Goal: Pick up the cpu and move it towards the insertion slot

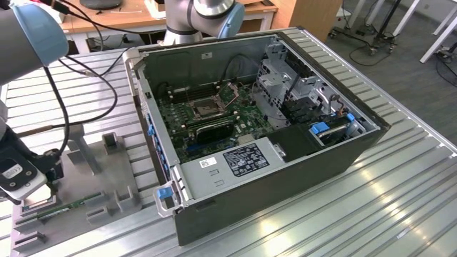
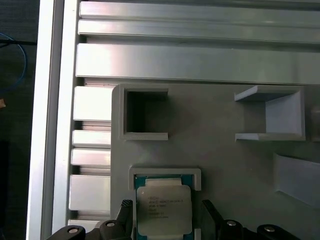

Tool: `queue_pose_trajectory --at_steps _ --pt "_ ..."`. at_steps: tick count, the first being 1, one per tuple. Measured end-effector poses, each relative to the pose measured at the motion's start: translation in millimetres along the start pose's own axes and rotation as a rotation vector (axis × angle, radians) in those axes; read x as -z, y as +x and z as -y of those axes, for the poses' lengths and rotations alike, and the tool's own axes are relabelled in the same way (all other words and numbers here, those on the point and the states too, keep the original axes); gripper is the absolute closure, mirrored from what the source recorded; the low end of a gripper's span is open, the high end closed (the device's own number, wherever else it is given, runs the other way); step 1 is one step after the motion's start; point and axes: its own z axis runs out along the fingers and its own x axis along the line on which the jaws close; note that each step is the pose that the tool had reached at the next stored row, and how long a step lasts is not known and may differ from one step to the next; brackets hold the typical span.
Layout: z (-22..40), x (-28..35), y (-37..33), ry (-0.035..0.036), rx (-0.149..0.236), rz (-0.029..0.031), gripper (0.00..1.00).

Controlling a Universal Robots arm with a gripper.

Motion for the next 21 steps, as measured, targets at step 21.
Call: queue_pose_trajectory --at_steps 21 --pt "-1.6 -4.6 -0.1 -0.0007 0.000 0.0002 0.35"
